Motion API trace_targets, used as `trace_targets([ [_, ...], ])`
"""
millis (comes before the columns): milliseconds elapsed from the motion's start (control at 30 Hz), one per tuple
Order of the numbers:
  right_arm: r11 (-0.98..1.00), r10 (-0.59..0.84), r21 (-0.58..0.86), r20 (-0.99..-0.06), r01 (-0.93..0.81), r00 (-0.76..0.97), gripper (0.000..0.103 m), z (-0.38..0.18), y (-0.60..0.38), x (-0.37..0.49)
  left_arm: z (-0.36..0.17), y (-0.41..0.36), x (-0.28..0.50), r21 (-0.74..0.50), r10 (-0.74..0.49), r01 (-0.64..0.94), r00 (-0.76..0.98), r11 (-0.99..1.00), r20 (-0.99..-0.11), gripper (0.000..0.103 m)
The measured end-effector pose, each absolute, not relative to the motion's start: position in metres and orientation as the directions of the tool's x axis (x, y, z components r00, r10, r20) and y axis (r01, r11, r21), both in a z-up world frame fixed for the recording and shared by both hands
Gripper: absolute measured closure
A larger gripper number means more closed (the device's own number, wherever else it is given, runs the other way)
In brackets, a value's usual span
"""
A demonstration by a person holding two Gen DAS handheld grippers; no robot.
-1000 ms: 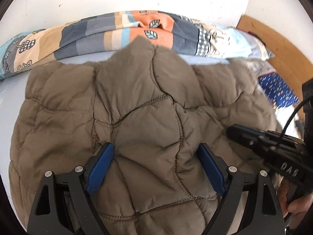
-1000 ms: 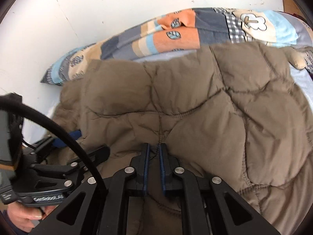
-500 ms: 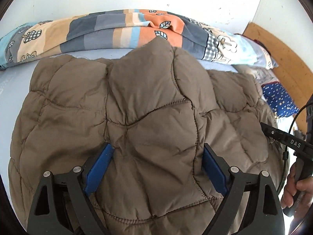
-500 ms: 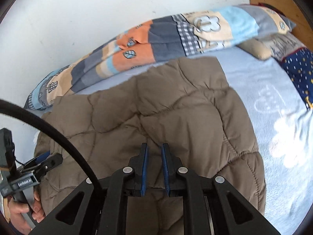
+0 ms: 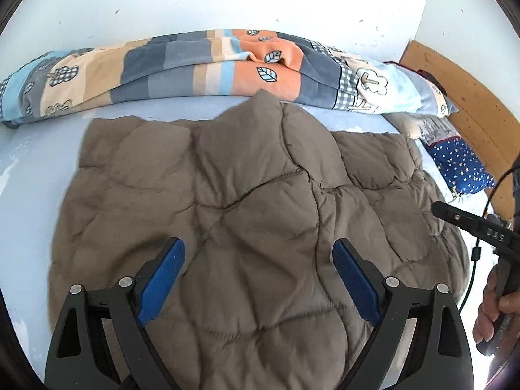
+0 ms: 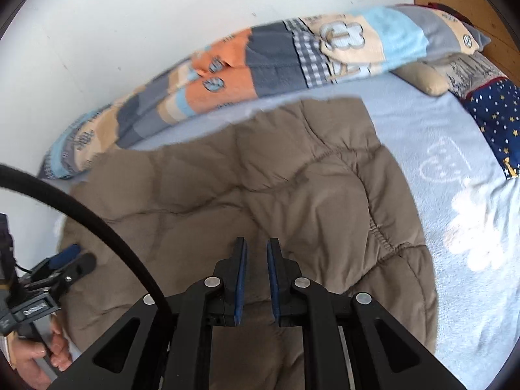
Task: Fold large clothes
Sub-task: 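Lift both tools up and away from the folded brown jacket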
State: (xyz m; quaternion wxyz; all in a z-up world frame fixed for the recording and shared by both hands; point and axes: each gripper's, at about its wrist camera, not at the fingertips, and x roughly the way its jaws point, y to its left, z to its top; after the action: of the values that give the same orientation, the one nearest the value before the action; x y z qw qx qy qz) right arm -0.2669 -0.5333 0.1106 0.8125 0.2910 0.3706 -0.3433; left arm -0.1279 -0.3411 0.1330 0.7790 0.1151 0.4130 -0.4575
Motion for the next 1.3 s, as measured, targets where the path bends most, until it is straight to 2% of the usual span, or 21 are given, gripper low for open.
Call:
trace_targets([
  [133,0.628,-0.34,0.209,-0.793,0.75,0.506,0.091,0.136,-0.508,-0.268,0.136,-0.314,-0.13,-0.198,-0.599,0.797,0.239,0.57,-0.764,0.011],
  [300,0.674,-0.266,0.232,-0.809,0.701,0.524,0.09,0.138,-0.463,-0.271,0.125,-0.285,-0.138,-0.177,-0.57,0.795,0.243,0.581,-0.785,0.011],
  [567,0.707,-0.222,0.162,-0.874,0.689,0.433,0.088,0.091,-0.434,-0.258,0.097,-0.289,-0.137,-0.118,-0.511,0.799,0.257,0.59,-0.82,0.01],
  [733,0.686,-0.161,0.196,-0.898,0.701,0.409,0.088,0.066,-0.452,-0.255,0.083,-0.293,-0.118,-0.154,-0.504,0.774,0.234,0.614,-0.832,0.01],
  [933,0.669,-0.129,0.235,-0.898,0.706,0.421,0.089,0.06,-0.463,-0.257,0.089,-0.291,-0.124,-0.13,-0.513,0.761,0.29,0.635,-0.808,0.01],
  [1067,0.681,-0.163,0.219,-0.885,0.699,0.436,0.086,0.08,-0.452,-0.261,0.106,-0.277,-0.134,-0.116,-0.514,0.755,0.318,0.646,-0.797,0.01],
  [1233,0.682,-0.221,0.221,-0.846,0.697,0.485,0.077,0.12,-0.43,-0.28,0.142,-0.242,-0.158,-0.078,-0.53,0.743,0.395,0.665,-0.75,0.01],
  [1300,0.692,-0.258,0.209,-0.823,0.691,0.507,0.07,0.138,-0.415,-0.291,0.155,-0.223,-0.169,-0.049,-0.53,0.735,0.439,0.676,-0.725,0.01],
])
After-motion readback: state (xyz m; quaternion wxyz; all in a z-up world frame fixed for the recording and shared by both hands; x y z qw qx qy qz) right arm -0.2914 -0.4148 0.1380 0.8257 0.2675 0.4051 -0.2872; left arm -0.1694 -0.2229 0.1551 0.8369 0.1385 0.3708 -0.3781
